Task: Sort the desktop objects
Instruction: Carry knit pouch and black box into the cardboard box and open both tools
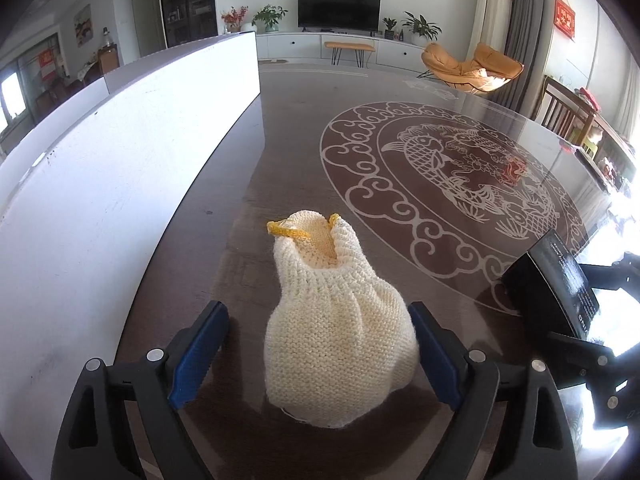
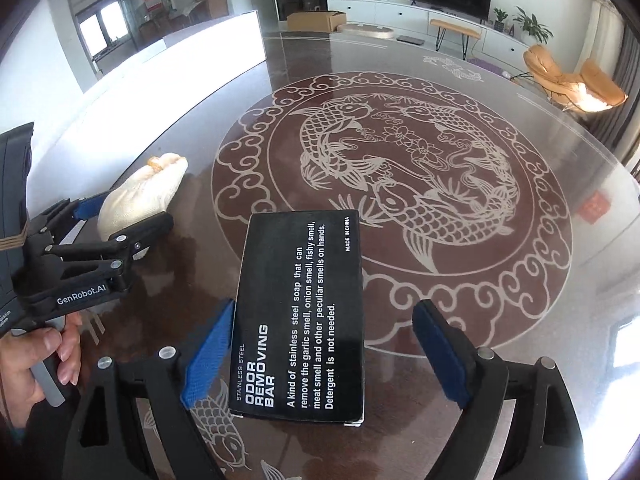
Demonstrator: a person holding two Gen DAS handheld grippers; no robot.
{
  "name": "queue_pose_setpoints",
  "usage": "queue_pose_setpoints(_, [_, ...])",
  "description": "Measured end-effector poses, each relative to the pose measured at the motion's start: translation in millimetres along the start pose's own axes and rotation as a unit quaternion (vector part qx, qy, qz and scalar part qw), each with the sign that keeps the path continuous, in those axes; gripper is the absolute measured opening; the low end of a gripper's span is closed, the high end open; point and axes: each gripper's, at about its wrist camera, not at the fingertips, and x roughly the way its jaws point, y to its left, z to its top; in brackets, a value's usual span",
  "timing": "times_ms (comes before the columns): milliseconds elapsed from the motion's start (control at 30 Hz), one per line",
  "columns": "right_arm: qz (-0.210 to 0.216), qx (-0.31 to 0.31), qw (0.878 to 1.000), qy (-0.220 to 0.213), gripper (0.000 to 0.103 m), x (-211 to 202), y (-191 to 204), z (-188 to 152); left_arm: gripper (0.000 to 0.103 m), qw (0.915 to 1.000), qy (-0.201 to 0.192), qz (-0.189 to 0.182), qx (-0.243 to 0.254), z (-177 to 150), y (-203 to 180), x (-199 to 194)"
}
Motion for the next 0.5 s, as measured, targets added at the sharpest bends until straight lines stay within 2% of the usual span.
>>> queue_pose_setpoints(33, [0.001,-0.017,1.0,0.01,0.089,2.6,4.8,2.3,0.089,1.0,-0.001,-0.004,0.006,-0.7,-0.3,0.7])
queue_pose_setpoints(67, [-0.001,-0.032,0.999,0.015,0.083,4.0,9.8,3.3,0.076,0.9998,-0.008,-0.014,0.012,-1.0,-1.8,-1.2])
queue_pose_setpoints(100, [-0.011,-0.041,0.999,0.018,0.069,5.4,12.3,4.0,0.046,0.9993,-0.022,-0.026,0.016,-2.4,-2.5,-5.2])
queue_pose_setpoints(133, [-0.013,-0.042,0.999,0.023,0.059,4.9,13.5,5.1,0.046,0.9989,-0.026,-0.038,0.014,-3.8,-1.8,-7.8])
queue_pose_setpoints(200, [-0.003,-0.025,0.999,0.024,0.059,-1.7,10.6,6.2,0.043,0.9966,-0.029,-0.076,-0.008,-5.8,6.0,-14.3])
queue_pose_setpoints(267, [0.007,-0.009,1.0,0.01,0.059,-17.5,6.6,7.3,0.043,0.9916,-0.052,-0.115,-0.027,-7.6,10.8,-33.4])
queue_pose_setpoints(367, [0.022,0.006,1.0,-0.014,0.059,-44.6,1.8,13.9,0.043,0.9883,-0.084,-0.125,-0.027,-10.4,9.8,-69.2])
queue_pose_setpoints(500, [0.04,0.001,0.998,-0.044,0.059,-73.0,12.3,44.8,0.043,0.9799,-0.107,-0.149,-0.08,-0.5,34.4,-115.4])
